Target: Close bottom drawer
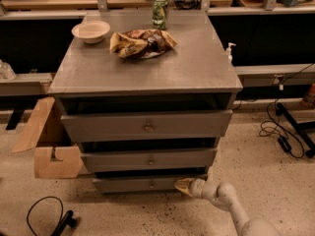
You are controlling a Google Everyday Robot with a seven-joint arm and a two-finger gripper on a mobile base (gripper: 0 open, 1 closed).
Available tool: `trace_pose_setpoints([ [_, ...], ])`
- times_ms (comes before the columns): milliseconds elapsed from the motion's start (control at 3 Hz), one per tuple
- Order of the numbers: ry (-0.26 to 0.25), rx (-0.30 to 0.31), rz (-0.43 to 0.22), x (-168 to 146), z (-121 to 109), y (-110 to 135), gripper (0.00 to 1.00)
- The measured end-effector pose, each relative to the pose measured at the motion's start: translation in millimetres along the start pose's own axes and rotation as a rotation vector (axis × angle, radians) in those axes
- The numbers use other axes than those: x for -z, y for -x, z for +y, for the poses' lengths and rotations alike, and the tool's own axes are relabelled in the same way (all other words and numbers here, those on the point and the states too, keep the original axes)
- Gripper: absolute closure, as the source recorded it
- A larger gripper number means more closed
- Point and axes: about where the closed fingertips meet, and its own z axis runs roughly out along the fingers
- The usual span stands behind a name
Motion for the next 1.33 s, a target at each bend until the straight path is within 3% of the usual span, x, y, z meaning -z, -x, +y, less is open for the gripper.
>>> trace_pose_setpoints([
  [333,0.000,0.000,0.000,0.1,0.2,0.0,0.82],
  [667,0.000,0.000,0.000,0.0,0.2,0.0,0.82],
  [1000,0.000,0.000,0.000,0.0,0.2,0.0,1.00],
  [1333,0.007,-0.004,0.022,0.7,7.0,-5.8,1.00],
])
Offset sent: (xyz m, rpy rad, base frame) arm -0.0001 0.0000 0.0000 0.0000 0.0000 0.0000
